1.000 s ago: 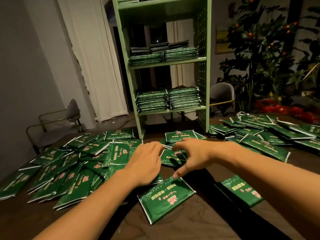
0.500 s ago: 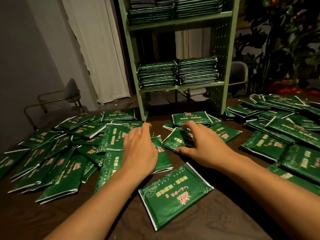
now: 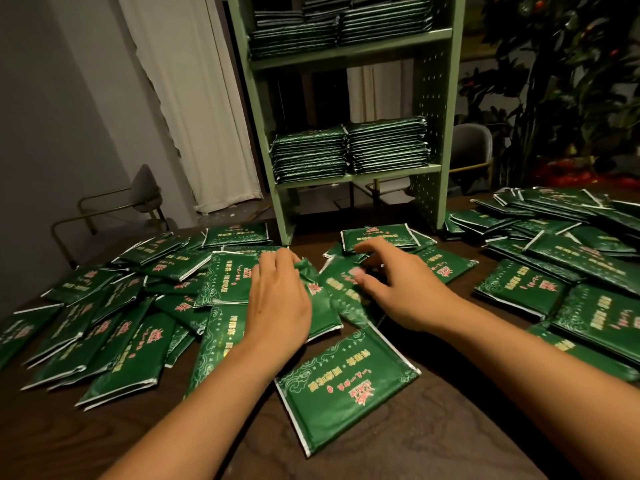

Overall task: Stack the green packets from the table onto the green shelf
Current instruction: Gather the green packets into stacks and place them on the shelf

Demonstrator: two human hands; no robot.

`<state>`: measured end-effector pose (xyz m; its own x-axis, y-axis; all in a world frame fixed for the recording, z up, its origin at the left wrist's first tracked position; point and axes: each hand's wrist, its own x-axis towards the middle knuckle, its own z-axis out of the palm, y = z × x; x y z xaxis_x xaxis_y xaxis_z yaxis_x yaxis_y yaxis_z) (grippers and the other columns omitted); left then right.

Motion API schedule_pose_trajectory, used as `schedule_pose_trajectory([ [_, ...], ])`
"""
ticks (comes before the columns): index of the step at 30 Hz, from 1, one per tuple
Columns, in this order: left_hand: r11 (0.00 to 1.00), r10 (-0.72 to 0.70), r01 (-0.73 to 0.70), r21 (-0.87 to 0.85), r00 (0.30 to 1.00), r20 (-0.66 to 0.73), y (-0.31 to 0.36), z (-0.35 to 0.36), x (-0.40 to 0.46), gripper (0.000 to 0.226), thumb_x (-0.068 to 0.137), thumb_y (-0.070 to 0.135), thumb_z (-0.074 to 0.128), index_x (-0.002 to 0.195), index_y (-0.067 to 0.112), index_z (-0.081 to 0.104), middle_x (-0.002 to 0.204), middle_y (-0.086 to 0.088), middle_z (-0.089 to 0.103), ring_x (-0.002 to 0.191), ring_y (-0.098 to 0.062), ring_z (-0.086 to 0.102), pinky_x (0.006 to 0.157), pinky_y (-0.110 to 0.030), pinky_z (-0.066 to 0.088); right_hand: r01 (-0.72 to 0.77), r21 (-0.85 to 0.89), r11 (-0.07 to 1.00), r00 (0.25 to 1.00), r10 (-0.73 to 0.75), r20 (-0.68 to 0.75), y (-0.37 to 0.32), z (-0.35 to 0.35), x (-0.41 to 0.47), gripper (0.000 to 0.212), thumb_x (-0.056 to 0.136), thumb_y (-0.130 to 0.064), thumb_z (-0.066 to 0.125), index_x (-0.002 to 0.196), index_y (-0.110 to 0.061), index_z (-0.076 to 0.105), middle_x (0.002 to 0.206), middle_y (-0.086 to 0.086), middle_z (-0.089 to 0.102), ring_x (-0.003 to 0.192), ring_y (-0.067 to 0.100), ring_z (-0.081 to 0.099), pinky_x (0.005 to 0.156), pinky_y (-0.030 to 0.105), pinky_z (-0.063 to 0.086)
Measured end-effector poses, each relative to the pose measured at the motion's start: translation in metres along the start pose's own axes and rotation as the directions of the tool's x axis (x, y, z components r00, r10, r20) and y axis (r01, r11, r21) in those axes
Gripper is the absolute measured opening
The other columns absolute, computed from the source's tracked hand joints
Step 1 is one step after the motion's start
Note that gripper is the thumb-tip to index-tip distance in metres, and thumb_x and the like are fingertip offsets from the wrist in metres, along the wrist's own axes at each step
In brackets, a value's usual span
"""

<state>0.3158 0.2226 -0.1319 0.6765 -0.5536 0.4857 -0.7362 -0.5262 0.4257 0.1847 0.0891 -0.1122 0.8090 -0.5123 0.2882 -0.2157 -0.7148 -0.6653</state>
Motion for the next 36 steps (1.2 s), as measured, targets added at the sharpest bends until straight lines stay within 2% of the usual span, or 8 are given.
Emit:
schedule_pose_trajectory([
  [6, 0.999, -0.014, 0.013, -0.052, 1.0, -0.02, 0.006, -0.007, -0.001, 0.006, 0.109, 0.024, 0.032, 0.104, 0.02, 0.036, 0.083, 0.001, 0.053, 0.071, -0.014, 0.046, 0.062, -0.035, 0.031, 0.059, 0.05, 0.997, 0.985, -0.066, 0.159, -0.016, 0.009, -0.004, 0.086, 0.075, -0.05, 0.082, 0.145, -0.029, 0.037, 0.115, -0.011, 0.054, 0.099, 0.004, 0.057, 0.087, 0.023, 0.046],
  [11, 0.965, 0.031, -0.042, -0.258, 0.998, -0.049, 0.003, -0.009, 0.002, 0.007, 0.108, 0.022, 0.035, 0.103, 0.018, 0.036, 0.075, -0.001, 0.051, 0.065, -0.017, 0.048, 0.053, -0.034, 0.032, 0.077, 0.161, 0.984, 0.997, -0.077, -0.006, -0.01, 0.004, 0.001, 0.074, 0.075, -0.018, 0.087, 0.136, -0.038, 0.05, 0.107, -0.014, 0.062, 0.097, 0.001, 0.064, 0.09, 0.023, 0.056],
  [15, 0.907, -0.028, 0.024, -0.42, 1.0, -0.004, -0.001, -0.013, 0.005, 0.024, 0.101, 0.021, 0.053, 0.116, 0.026, 0.034, 0.102, 0.004, 0.063, 0.083, -0.023, 0.061, 0.075, -0.043, 0.049, 0.14, 0.226, 0.964, 0.983, -0.109, -0.145, -0.005, -0.009, 0.002, 0.071, 0.084, -0.001, 0.074, 0.138, -0.039, 0.047, 0.111, -0.013, 0.062, 0.099, 0.003, 0.064, 0.076, 0.011, 0.055],
  [18, 0.83, -0.078, 0.14, -0.54, 0.988, 0.137, -0.002, -0.016, 0.008, 0.069, 0.084, 0.029, 0.072, 0.137, 0.033, 0.028, 0.121, 0.018, 0.057, 0.112, -0.016, 0.059, 0.101, -0.042, 0.047, 0.133, 0.25, 0.959, 0.99, -0.117, -0.079, -0.001, -0.012, 0.002, 0.071, 0.088, 0.005, 0.067, 0.139, -0.041, 0.046, 0.116, -0.012, 0.061, 0.102, 0.012, 0.066, 0.077, 0.018, 0.058],
  [20, 0.768, -0.096, 0.214, -0.604, 0.971, 0.221, -0.005, -0.015, 0.009, 0.076, 0.079, 0.03, 0.076, 0.139, 0.034, 0.03, 0.126, 0.012, 0.057, 0.109, -0.005, 0.058, 0.101, -0.041, 0.05, 0.112, 0.303, 0.946, 0.993, -0.119, 0.007, 0.002, -0.011, 0.002, 0.075, 0.089, 0.01, 0.062, 0.14, -0.041, 0.044, 0.122, -0.01, 0.06, 0.109, 0.012, 0.064, 0.083, 0.026, 0.06],
  [27, 0.813, -0.015, 0.153, -0.561, 0.97, 0.243, -0.002, -0.017, 0.002, 0.068, 0.083, 0.015, 0.08, 0.134, 0.035, 0.04, 0.111, 0.006, 0.067, 0.085, -0.013, 0.07, 0.074, -0.038, 0.06, 0.105, 0.087, 0.991, 0.993, -0.109, 0.039, 0.006, -0.007, -0.001, 0.078, 0.088, 0.001, 0.067, 0.147, -0.039, 0.035, 0.134, -0.006, 0.057, 0.121, 0.011, 0.057, 0.102, 0.026, 0.049],
  [32, 0.78, 0.078, 0.084, -0.619, 0.97, 0.231, 0.001, -0.026, 0.001, 0.034, 0.083, 0.023, 0.082, 0.114, 0.029, 0.069, 0.1, 0.012, 0.073, 0.091, -0.001, 0.069, 0.077, -0.013, 0.052, 0.088, 0.241, 0.966, 0.996, -0.09, -0.006, 0.007, -0.009, 0.002, 0.074, 0.088, 0.004, 0.068, 0.143, -0.039, 0.043, 0.132, -0.008, 0.06, 0.117, 0.007, 0.062, 0.1, 0.028, 0.053],
  [36, 0.623, 0.056, 0.184, -0.76, 0.959, 0.278, 0.0, -0.035, 0.003, 0.028, 0.082, 0.01, 0.079, 0.108, 0.017, 0.074, 0.101, -0.002, 0.078, 0.097, -0.018, 0.074, 0.085, -0.03, 0.059, 0.071, 0.371, 0.926, 0.997, -0.063, -0.032, 0.002, -0.008, 0.001, 0.065, 0.087, 0.005, 0.07, 0.137, -0.032, 0.051, 0.121, -0.01, 0.063, 0.108, 0.006, 0.065, 0.087, 0.018, 0.056],
])
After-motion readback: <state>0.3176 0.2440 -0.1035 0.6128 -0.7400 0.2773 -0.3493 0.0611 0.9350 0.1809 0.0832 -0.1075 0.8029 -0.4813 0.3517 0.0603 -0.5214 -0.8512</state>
